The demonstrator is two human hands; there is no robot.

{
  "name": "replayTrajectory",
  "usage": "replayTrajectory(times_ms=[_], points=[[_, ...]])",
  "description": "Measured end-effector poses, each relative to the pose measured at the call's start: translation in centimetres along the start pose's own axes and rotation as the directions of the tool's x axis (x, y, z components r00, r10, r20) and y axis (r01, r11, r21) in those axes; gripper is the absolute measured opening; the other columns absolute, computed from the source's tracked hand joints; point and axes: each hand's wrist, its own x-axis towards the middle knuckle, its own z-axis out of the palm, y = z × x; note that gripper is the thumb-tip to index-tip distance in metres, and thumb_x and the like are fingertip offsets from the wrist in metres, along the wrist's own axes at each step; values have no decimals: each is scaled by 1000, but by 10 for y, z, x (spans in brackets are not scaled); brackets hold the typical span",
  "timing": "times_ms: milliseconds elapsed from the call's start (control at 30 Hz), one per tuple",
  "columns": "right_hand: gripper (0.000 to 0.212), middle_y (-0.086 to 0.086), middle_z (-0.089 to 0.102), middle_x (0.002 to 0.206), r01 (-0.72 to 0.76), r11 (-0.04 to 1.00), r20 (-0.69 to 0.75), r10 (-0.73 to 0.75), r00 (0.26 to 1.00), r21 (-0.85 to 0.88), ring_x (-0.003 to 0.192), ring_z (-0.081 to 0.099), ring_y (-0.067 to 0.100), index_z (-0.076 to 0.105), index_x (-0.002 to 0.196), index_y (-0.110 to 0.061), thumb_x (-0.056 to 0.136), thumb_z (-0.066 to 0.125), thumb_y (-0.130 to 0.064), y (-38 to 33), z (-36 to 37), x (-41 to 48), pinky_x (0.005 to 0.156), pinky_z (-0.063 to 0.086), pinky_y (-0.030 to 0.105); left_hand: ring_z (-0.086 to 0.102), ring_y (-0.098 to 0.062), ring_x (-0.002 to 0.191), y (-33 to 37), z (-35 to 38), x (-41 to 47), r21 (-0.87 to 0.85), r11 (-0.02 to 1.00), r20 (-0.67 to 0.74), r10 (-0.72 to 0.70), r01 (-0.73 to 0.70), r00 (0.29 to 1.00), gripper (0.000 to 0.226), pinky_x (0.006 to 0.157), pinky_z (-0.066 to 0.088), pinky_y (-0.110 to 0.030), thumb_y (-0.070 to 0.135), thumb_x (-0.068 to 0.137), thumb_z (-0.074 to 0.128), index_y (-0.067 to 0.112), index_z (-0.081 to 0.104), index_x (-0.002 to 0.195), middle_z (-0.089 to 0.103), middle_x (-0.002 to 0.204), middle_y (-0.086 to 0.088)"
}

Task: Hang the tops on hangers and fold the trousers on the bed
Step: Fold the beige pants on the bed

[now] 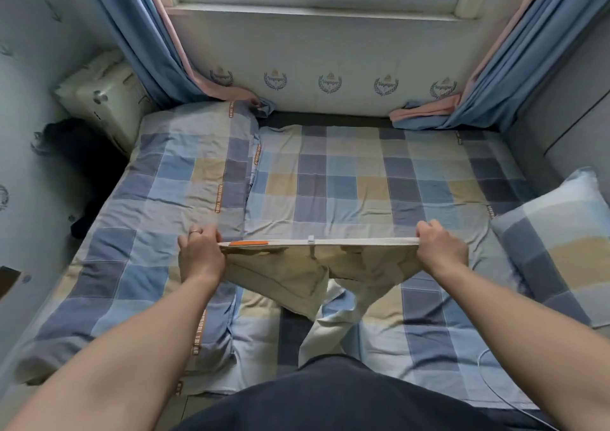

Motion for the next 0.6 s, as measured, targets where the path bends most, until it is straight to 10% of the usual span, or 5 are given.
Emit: replayTrajectory(times_ms=[200,333,500,600], points=[[21,5,50,98,-228,959,96,215,972,166,86,50,28,55,96,-21,91,43,-5,18,4,6,72,41,36,57,-44,101,-35,7,-2,-142,932,92,-323,333,942,19,89,47,-42,1,87,51,14,56,99,51,119,-22],[21,13,64,88,-361,881,214,306,928,305,74,66,32,62,89,-13,84,44,-3,25,10,2,68,58,40,64,-45,92,-50,17,-5,-294,728,292,-549,620,783,18,73,61,-51,-1,87,55,5,63,102,60,111,-24],[17,22,64,76,-714,306,540,488,685,630,45,61,27,63,92,1,96,52,-12,30,15,-1,38,48,27,62,-40,82,-53,14,-7,-497,306,499,-665,812,556,15,40,54,-39,-5,90,56,5,58,100,58,106,-23],[34,7,57,45,-810,14,749,372,548,586,24,45,10,58,75,-6,103,46,-19,30,18,1,29,33,11,64,-24,44,-50,7,-8,-456,85,698,-583,886,416,12,31,49,-29,2,98,50,5,59,90,65,61,-17]])
